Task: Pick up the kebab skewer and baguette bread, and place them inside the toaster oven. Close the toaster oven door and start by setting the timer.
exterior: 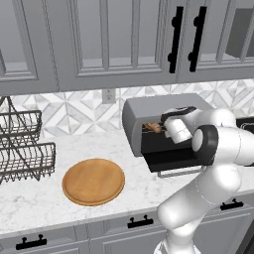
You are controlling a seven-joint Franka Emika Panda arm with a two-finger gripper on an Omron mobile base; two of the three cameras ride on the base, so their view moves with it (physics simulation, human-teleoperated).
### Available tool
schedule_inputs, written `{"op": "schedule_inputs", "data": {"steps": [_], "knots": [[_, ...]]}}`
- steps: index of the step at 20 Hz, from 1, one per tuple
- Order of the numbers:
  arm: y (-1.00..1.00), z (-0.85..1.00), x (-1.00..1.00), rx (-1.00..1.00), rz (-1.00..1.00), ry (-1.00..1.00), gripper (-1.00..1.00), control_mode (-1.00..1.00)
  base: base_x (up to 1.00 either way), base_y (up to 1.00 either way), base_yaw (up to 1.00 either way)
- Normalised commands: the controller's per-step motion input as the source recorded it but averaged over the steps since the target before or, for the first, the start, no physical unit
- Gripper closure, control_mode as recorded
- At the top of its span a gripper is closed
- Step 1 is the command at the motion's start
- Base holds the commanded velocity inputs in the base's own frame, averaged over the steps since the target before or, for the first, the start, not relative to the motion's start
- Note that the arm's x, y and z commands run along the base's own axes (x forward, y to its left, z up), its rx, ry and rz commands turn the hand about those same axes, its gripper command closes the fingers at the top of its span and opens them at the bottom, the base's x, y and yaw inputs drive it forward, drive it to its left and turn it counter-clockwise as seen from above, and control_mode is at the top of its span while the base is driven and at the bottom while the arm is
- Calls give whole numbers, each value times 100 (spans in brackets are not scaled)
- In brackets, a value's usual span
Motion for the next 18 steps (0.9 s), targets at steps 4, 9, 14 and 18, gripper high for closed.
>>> {"op": "schedule_inputs", "data": {"steps": [4, 9, 14, 18], "knots": [[0, 0, 0, 0, 0, 0, -100, -100, 0, 0, 0], [0, 22, 1, 0, 0, 0, -100, -100, 0, 0, 0], [0, 60, 0, 0, 0, 0, -100, -100, 0, 0, 0], [0, 71, 0, 0, 0, 0, -100, -100, 0, 0, 0]]}}
